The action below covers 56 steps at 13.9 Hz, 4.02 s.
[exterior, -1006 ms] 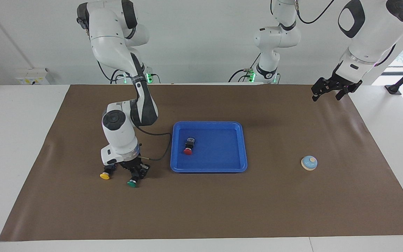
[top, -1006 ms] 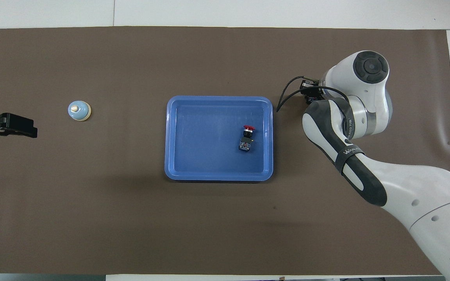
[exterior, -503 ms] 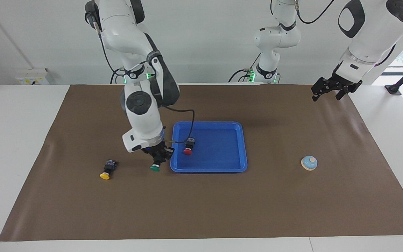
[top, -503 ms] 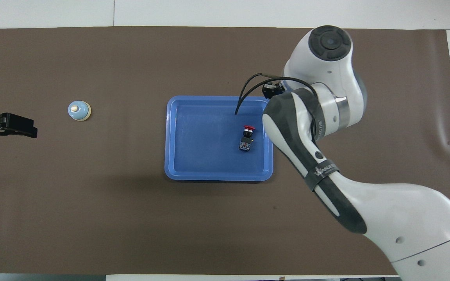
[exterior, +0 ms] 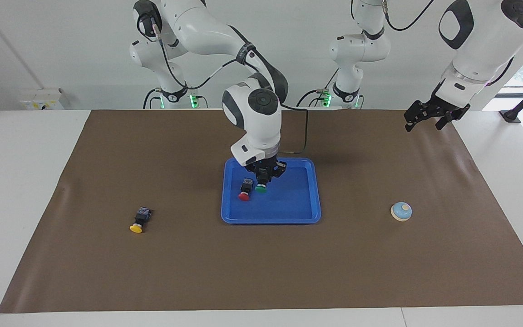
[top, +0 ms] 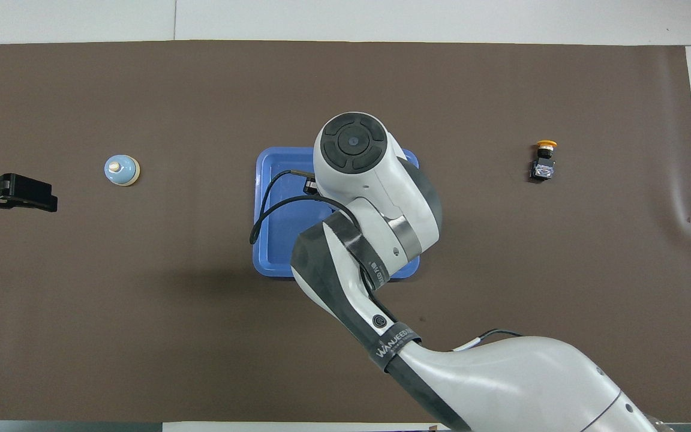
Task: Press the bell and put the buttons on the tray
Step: 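Place the green button in the tray beside the red one, then move the right gripper to the yellow-capped button and grasp it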
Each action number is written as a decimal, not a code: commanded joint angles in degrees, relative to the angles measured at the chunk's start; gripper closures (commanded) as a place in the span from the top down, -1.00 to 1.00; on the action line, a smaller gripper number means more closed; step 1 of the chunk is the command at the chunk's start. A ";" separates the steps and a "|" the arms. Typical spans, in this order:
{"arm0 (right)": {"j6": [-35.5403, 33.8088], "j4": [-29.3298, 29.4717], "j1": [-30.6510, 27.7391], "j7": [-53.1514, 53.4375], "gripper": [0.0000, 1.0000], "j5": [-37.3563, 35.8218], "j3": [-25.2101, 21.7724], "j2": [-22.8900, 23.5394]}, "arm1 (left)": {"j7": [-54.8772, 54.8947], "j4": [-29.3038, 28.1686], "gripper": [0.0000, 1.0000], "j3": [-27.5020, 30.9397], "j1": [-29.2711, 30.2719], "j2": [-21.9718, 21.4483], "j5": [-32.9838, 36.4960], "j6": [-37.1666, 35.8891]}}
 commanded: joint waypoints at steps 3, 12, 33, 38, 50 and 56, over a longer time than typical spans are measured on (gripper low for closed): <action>9.45 -9.00 1.14 0.95 -1.00 1.10 -0.24 -0.67 | -0.58 0.39 1.00 0.08 -0.07 -0.18 0.39 -0.24; 15.70 -14.73 2.55 4.29 0.99 1.28 -0.24 -2.17 | -0.66 0.39 1.00 0.00 -0.07 -0.18 0.39 -0.24; 1.26 -14.08 -32.07 -38.22 1.00 -2.24 -2.70 -12.36 | -0.58 0.39 1.00 0.08 -0.07 -0.18 0.39 -0.24; 16.38 -26.49 -36.29 -42.45 1.00 -2.15 -2.61 -12.81 | -0.58 0.39 1.00 0.00 -0.07 -0.18 0.39 -0.24; 30.20 -30.90 -35.51 -42.55 0.89 -2.15 -2.53 -8.33 | -0.58 0.39 1.00 0.08 -0.07 -0.18 0.39 -0.24; 28.54 -30.11 -35.33 -42.55 -1.00 -2.24 -2.18 -8.33 | -0.58 0.39 1.00 0.08 -0.07 -0.18 0.39 -0.24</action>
